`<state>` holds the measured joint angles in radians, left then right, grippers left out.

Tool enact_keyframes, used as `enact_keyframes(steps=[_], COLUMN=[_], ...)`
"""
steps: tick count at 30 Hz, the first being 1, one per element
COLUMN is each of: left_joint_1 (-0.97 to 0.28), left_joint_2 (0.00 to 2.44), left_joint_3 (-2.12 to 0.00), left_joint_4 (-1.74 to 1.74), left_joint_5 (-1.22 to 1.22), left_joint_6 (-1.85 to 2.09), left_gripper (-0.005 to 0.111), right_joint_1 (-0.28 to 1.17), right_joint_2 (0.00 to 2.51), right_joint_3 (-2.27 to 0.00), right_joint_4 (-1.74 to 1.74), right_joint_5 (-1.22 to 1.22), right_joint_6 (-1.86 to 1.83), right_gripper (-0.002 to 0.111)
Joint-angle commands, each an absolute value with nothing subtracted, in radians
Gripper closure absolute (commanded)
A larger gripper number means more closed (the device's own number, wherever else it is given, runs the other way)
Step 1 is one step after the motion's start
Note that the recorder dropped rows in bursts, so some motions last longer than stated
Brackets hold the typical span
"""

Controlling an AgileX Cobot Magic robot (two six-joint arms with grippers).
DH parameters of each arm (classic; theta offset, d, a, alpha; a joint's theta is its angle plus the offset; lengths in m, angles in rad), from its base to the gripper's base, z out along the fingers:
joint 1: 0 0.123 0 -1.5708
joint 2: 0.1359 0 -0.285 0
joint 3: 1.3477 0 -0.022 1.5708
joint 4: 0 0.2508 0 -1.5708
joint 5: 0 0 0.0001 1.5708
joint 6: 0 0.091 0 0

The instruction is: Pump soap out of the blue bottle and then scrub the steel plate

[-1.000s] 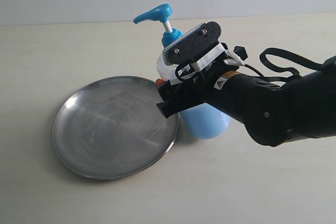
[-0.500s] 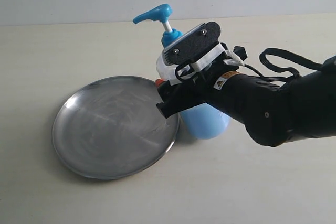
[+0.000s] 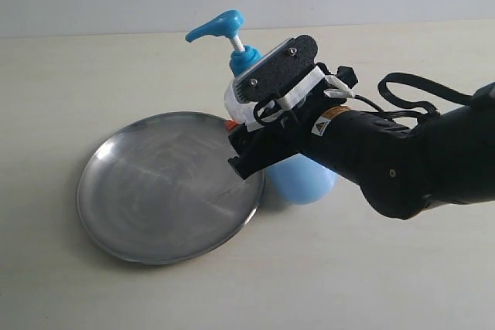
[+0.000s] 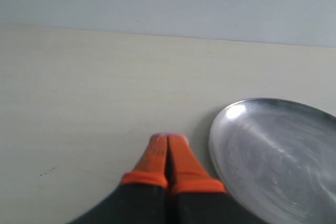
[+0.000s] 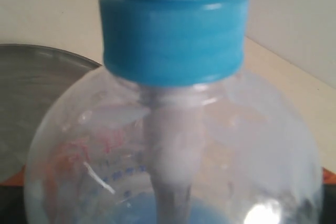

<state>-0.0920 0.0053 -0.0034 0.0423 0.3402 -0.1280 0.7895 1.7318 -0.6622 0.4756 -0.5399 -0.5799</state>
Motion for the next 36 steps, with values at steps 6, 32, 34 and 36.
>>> enact_keyframes(steps=[6,32,34,36], left_joint_1=[-0.098,-0.199,-0.199,-0.199], left_joint_2=[0.019,0.354,0.354,0.354], left_joint_3=[-0.026,-0.514,-0.514,-0.514], left_joint_4=[0.038,0.038,0.038,0.038], left_joint_5=[0.366,0.356,0.356,0.356], left_joint_6=[-0.126,-0.126,-0.126,-0.126], left_gripper=[0.107,0.107,0.107,0.107], right_joint_1=[0.790,0.790,0.790,0.790], right_joint_2=[1.740,1.740,1.740,1.740], right_joint_3=[-0.656,-0.656,-0.656,-0.656], right_joint_4=[0.436,0.388,0.388,0.388], right_joint_5=[-0.537,-0.576,-0.576,-0.576], right_joint_6=[-0.549,-0.522,-0.522,-0.522], right_gripper=[0.108,0.108,0.108,0.108])
